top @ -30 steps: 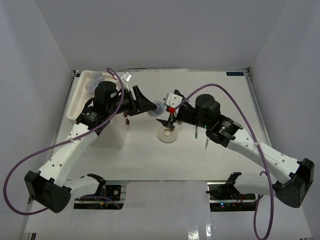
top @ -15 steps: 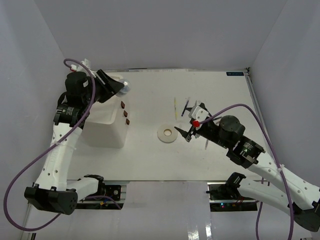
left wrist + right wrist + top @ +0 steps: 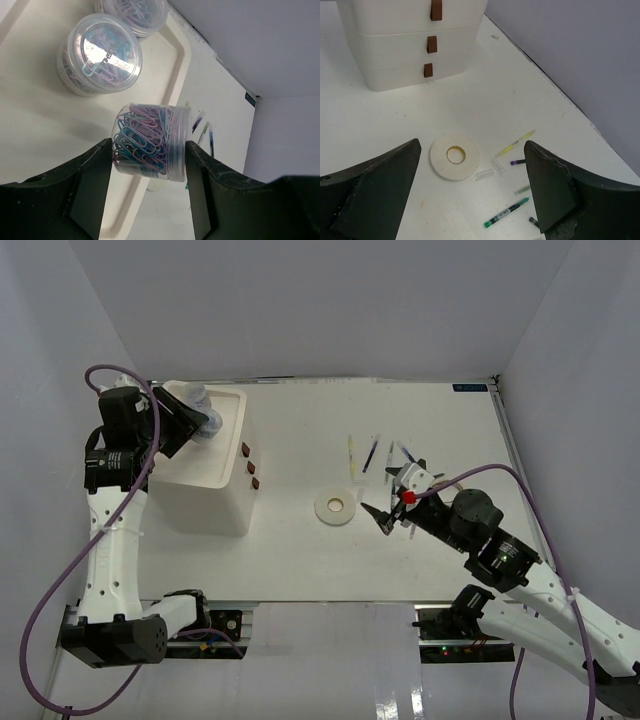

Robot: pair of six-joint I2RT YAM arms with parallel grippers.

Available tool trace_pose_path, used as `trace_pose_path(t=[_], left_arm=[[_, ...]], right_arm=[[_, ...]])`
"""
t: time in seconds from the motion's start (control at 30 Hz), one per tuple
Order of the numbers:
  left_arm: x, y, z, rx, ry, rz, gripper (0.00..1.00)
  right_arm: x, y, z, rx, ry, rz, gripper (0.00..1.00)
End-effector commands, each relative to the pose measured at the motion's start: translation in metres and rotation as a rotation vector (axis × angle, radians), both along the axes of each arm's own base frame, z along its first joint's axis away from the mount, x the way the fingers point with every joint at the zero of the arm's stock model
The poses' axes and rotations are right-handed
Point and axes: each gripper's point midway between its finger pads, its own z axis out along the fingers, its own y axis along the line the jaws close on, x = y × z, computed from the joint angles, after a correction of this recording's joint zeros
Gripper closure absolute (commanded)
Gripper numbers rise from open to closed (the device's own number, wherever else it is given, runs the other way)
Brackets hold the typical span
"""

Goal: Sort the stationery into containers
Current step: Place the stationery in the storage box.

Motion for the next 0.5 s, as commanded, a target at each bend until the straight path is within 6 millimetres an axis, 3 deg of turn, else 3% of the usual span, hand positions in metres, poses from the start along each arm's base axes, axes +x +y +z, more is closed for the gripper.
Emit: trace_pose_path(t=[0.0,0.47], left_arm=[[-0.014,0.01,0.014,0.036,-0.027,0.049,0.61],[-0.012,0.032,-0.023,0.049,0.067,0.116,0.51]], right_arm=[[0.0,-0.003,0.011,0.048,-0.013,-0.015,0.1],[-0.005,-0.004,0.015,0.068,-0.017,-0.002,0.1]])
